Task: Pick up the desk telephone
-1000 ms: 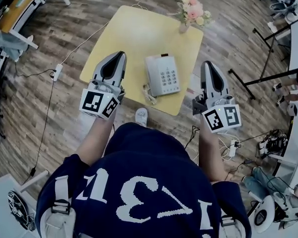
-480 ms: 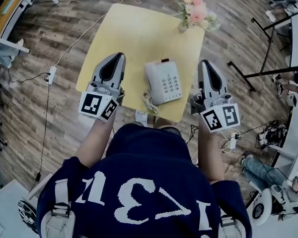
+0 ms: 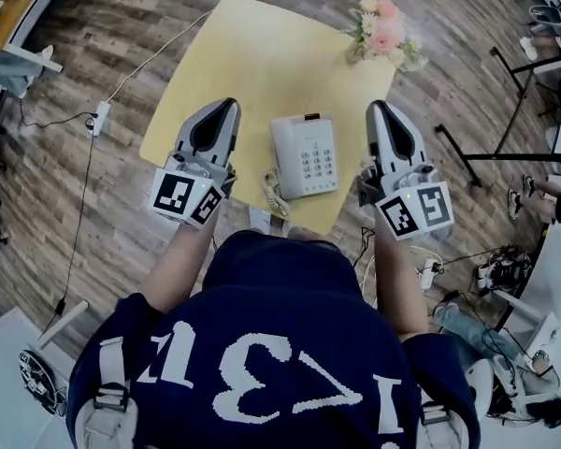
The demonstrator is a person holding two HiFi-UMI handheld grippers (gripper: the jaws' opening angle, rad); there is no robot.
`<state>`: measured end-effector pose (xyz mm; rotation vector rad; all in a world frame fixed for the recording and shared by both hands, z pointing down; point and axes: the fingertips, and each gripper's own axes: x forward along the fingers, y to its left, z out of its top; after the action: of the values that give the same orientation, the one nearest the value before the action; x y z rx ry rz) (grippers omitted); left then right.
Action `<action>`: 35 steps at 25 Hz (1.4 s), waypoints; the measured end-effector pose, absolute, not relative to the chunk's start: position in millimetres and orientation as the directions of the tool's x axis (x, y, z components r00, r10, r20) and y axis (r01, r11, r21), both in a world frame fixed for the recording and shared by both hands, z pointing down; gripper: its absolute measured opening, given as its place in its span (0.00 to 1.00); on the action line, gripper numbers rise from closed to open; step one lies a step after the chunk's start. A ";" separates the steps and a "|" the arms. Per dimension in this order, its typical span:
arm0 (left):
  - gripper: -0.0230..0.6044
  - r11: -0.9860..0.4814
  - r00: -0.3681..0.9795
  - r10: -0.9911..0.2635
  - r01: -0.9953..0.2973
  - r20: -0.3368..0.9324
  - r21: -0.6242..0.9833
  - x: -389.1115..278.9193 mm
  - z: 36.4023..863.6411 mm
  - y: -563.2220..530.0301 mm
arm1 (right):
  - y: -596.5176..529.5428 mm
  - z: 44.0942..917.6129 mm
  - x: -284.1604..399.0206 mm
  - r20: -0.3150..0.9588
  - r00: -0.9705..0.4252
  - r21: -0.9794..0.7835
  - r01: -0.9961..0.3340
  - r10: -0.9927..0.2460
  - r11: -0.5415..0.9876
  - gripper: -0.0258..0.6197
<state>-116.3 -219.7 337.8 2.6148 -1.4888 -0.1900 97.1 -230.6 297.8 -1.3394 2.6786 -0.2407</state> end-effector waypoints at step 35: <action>0.56 -0.198 0.688 -0.642 -0.575 0.338 0.793 -32.1 572.0 -194.7 | -228.3 611.1 103.8 0.433 -0.838 -0.739 -0.541 -0.332 0.402 0.43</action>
<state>-32.1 -194.7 572.0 1.8736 -0.9534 -0.0812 103.8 -228.3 611.1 -0.8885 2.8065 -1.6201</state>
